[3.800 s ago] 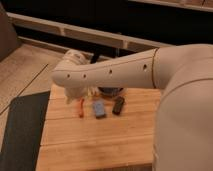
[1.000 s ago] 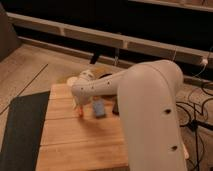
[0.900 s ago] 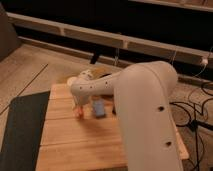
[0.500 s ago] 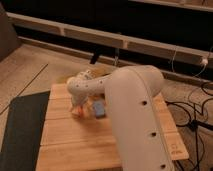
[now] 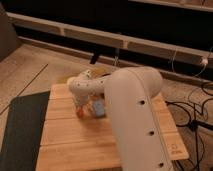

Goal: Place the pepper in the ceramic bowl

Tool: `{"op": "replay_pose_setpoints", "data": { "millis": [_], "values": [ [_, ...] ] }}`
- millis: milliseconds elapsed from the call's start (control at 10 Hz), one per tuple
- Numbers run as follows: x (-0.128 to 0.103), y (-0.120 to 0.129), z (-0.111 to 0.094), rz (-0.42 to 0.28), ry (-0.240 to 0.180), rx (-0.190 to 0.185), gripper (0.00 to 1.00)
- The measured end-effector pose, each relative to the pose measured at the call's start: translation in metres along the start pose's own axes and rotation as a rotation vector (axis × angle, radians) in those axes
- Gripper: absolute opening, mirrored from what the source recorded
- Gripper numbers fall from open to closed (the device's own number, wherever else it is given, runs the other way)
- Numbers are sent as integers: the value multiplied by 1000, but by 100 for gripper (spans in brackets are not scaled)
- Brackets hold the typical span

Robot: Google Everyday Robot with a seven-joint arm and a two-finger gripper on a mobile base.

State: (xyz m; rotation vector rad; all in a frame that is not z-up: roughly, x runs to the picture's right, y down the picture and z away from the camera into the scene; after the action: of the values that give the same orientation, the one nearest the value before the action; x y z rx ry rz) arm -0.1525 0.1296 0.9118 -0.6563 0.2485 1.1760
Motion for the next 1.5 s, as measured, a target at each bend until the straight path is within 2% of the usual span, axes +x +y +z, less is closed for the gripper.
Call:
{"op": "replay_pose_setpoints", "data": {
  "millis": [200, 300, 400, 700, 900, 1000, 1300, 1500],
  "values": [
    [1, 2, -4, -1, 1, -4, 4],
    [0, 3, -11, -4, -5, 3, 0],
    [-3, 4, -19, -1, -10, 10, 0],
    [-8, 18, -67, 17, -35, 37, 0],
    [9, 18, -95, 42, -35, 68, 0],
    [19, 13, -104, 59, -27, 88, 0],
    [56, -21, -128, 176, 8, 157, 0],
    [67, -40, -139, 229, 29, 194, 0]
  ]
}}
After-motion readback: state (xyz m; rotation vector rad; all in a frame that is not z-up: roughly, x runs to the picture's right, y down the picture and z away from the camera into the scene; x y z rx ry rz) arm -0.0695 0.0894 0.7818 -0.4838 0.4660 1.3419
